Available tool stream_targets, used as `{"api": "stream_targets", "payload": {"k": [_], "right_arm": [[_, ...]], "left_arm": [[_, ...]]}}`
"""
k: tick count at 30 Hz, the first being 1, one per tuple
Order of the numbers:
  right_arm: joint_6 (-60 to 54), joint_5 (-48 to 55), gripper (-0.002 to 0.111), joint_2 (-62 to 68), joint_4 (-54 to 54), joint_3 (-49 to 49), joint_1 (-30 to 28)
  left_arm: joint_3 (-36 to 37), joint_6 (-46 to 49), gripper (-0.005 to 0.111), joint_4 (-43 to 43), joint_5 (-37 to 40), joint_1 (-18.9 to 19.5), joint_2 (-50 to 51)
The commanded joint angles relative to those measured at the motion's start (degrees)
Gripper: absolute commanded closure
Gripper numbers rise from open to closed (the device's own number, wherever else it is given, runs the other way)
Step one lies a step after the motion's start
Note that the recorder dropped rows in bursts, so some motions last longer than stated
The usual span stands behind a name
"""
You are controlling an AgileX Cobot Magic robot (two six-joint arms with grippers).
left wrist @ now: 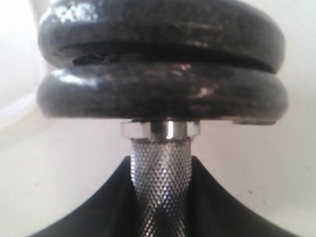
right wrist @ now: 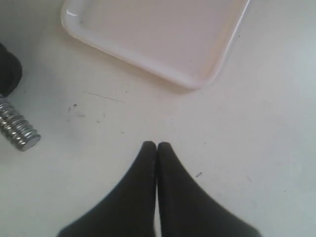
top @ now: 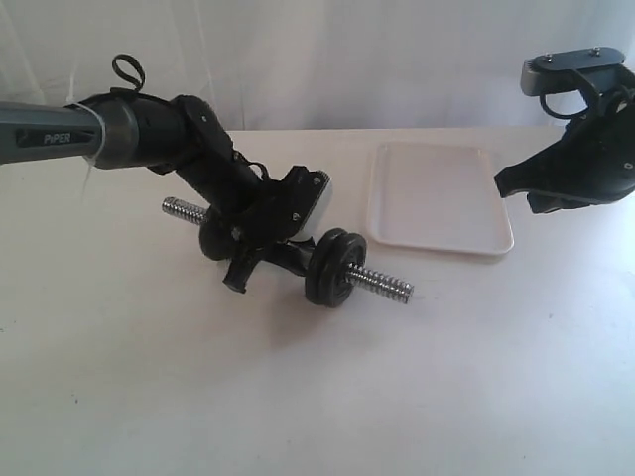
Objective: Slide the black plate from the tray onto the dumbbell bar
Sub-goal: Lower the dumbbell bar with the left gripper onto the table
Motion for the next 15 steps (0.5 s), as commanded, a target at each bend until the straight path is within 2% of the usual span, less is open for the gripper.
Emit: {"api": "stream_targets", "payload": {"k": [1,9,15], "right_arm": [[0.35,-0.90,0.108,-0.54,1.04,0.17,-0.28],[0.35,-0.31,0.108,-0.54,1.96,0.17,-0.28],[0.35,-0.10,0.108,-0.54,1.96,0.17,-0.28]], "left_arm": [[-2.02,2.24,0.107,-42.60,-5.41,-2.37,-2.27],[-2.02,7.75,0.107,-50.64,-16.02,-6.80,-2.27],[-2.02,8.08,0.107,-51.63,-16.06,-6.92,-2.27]]}}
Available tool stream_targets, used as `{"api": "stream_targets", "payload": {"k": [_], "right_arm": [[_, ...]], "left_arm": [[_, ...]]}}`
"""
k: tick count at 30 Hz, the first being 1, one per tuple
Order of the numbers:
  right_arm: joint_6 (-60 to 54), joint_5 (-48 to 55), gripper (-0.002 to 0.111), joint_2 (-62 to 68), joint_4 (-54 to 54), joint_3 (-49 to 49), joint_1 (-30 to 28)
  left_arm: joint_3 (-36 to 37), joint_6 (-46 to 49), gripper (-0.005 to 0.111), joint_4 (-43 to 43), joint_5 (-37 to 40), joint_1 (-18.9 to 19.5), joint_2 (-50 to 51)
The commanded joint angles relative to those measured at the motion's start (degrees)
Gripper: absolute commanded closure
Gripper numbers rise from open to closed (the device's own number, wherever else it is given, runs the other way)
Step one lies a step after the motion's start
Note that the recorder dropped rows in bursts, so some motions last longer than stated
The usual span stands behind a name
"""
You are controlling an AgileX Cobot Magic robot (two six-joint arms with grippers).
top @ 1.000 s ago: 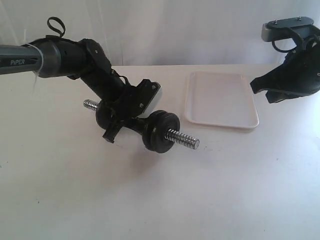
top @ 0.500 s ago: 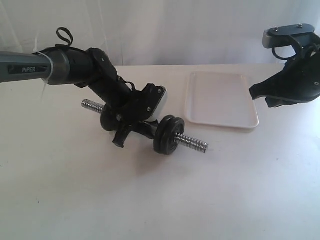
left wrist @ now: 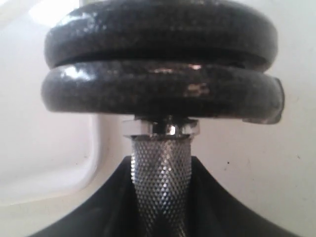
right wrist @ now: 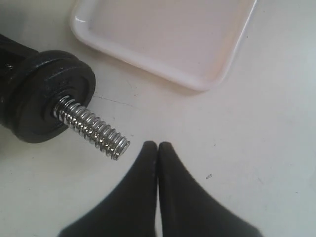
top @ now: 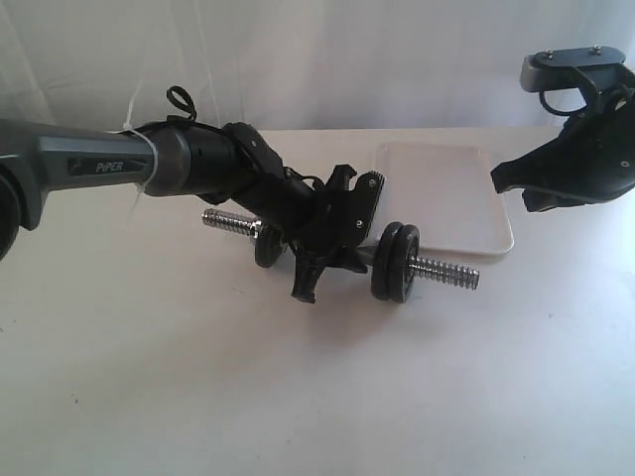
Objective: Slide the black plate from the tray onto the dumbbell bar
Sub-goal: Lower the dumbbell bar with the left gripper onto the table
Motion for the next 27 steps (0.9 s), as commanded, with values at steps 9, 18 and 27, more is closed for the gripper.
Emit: {"api": "stream_targets", "payload": {"k": [9,18,27], "right_arm": [[0.14,-0.10,0.108,-0.54,0.23,0.17,-0.28],[0.14,-0.21,0.108,-0.54,0.35,0.17,-0.28],[0.14,-0.21,0.108,-0.54,0.46,0.17,-0.28]], "left_arm": [[-1.97,8.08,0.107,-41.05,-2.53,-0.26,-3.95],[-1.97,8.08,0.101,-41.05,-2.99,-0.26,-3.95],[-1.97,8.08,0.049,-40.68,-2.99,-0.26,-3.95]]}}
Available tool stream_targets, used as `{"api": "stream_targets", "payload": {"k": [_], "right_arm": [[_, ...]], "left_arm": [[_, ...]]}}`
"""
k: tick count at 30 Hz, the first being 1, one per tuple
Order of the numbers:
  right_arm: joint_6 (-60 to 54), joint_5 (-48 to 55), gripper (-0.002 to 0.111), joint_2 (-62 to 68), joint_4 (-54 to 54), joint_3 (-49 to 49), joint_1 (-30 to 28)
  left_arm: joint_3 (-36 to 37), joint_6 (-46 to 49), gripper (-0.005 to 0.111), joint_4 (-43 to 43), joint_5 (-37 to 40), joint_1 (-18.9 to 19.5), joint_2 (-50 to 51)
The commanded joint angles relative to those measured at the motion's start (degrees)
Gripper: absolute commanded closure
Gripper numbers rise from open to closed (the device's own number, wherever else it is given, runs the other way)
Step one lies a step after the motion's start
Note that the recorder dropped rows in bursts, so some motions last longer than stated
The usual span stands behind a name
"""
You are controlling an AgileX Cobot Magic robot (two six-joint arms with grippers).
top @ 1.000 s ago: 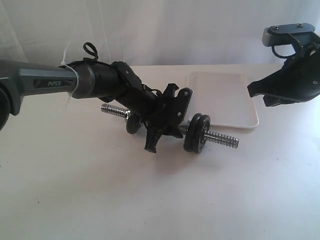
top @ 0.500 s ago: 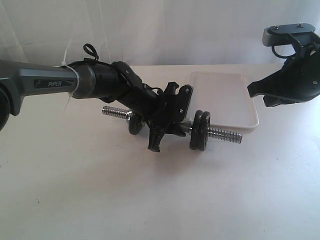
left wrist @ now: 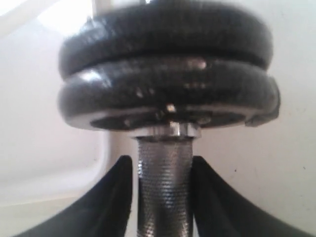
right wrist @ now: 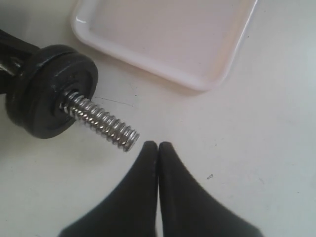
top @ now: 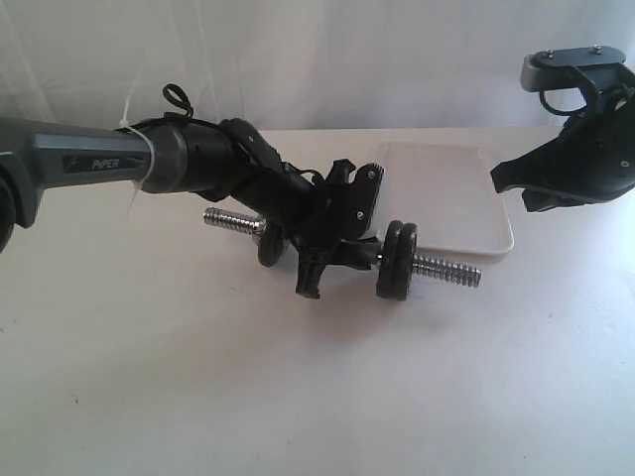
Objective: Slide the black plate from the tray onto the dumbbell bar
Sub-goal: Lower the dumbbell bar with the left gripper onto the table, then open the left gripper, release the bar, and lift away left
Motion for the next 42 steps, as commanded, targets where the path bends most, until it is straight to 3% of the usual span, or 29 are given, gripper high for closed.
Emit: {"api": "stream_targets", "payload": {"k": [1,6,15,20,23,26,27,37,42], "right_arm": [[0.14,-0.21,0.108,-0.54,0.36,0.17,-0.28],[0.14,-0.09,0.108,-0.54,0.49,0.17,-0.28],[0.14,-0.09,0.108,-0.54,0.58,0.17,-0.28],[0.14,-0.20,0.108,-0.54,0.56,0.17,-0.28],[0.14,-0.20,0.108,-0.54,0.56,0.17,-0.28],[0.00,-0.20,0.108,-0.54,0.56,0.17,-0.28],[-0.13,-0.20,0.108,-0.54,0.44,0.17,-0.28],[-0.99,-0.08,0.108,-0.54,0.19,0.17,-0.28],[-1.10,0.21,0.108,-0.67,0.05,0.83,-0.28]], "left_arm": [[-1.97,8.08,0.045,-37.96,-3.12,-0.26,-3.95],[-1.97,8.08,0.035,-37.96,-3.12,-0.26,-3.95],[-1.97,7.79,0.035,-37.57,-2.91,-0.26,-3.95],[-1.97,2.86,0.040,-34.53,-2.65,-0.26,-4.85],[-1.97,-4.77,0.059,-30.06,-2.17,-0.26,-6.22],[-1.97,-16.68,0.100,-21.30,1.00,-0.04,-7.94],[-1.97,-20.64,0.106,-16.83,2.46,0.06,-8.62],[-1.87,-65.82,0.107,27.24,15.75,0.06,-15.10],[-1.86,-76.35,0.107,33.31,23.62,2.47,-19.16]]}}
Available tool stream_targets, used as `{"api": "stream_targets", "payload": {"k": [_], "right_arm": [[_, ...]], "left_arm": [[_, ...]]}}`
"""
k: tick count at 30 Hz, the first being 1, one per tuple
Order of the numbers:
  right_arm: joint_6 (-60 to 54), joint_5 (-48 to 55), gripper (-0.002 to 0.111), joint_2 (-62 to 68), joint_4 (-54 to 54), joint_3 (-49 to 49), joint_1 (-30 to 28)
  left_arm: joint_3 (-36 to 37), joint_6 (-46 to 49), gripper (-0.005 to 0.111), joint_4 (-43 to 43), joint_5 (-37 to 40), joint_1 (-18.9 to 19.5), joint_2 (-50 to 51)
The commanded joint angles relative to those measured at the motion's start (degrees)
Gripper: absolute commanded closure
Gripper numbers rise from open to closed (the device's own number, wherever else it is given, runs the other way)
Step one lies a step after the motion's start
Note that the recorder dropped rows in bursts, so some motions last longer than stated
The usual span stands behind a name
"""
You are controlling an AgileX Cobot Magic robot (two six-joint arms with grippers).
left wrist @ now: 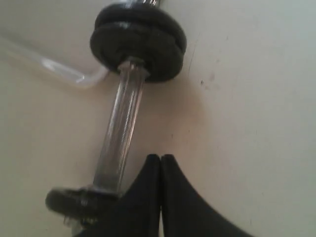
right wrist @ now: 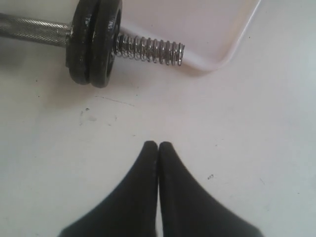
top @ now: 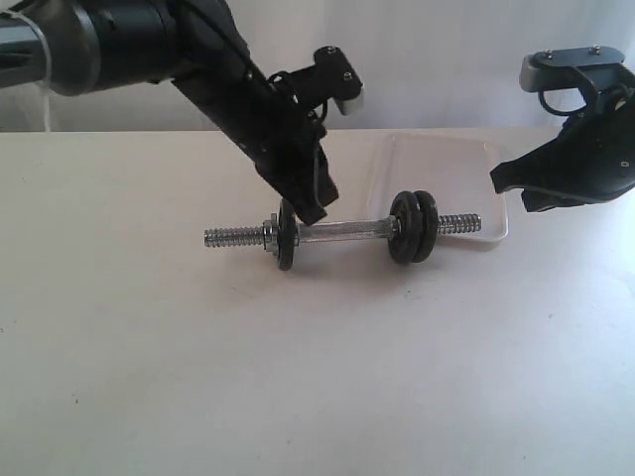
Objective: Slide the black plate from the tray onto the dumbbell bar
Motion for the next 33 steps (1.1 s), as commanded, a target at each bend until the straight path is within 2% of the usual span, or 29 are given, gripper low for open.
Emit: {"api": "stream_targets", "payload": {"k": [1,4,7,11,17,22,26,28,33], "right_arm": [[-0.62,0.21,0.108,-0.67,-0.18,1.33,-0.28],[-0.62,0.47,0.108,-1.07,-0.66,3.17,-0.28],[-0.25,1.56,0.108,-2.35,-1.51,5.47,-0.28],[5.53,5.12,0.108,-4.82,-6.80,8.95,-0.28],[11.24,12.98,0.108,-10.63,-12.79,13.89,-0.28],[14.11,14.10,0.108,-19.85,-15.48,18.29,-0.28],[14.88,10.78,0.108,-28.91,-15.46,21.51,-0.28],[14.95,7.45,0.108,-33.68,-15.46,23.28,-0.28],[16.45,-1.23,0.108,-45.47,-15.81,29.51,-0.28]], "left_arm": [[0.32,-10.43,0.107,4.19,9.87,3.11,-4.88],[0.32,-16.52,0.107,6.18,16.21,6.16,-7.49],[2.15,-23.19,0.107,10.32,18.70,9.67,-10.95],[8.41,-30.69,0.107,15.92,19.00,14.06,-16.97],[20.93,-34.77,0.107,16.30,21.72,22.27,-24.90],[35.24,-36.18,0.107,16.30,15.67,28.68,-34.04],[44.78,-39.08,0.107,16.30,8.35,33.32,-41.59],[48.47,-40.47,0.107,16.30,4.31,34.49,-45.26],[58.07,-45.51,0.107,19.77,-8.32,34.49,-54.57]]}}
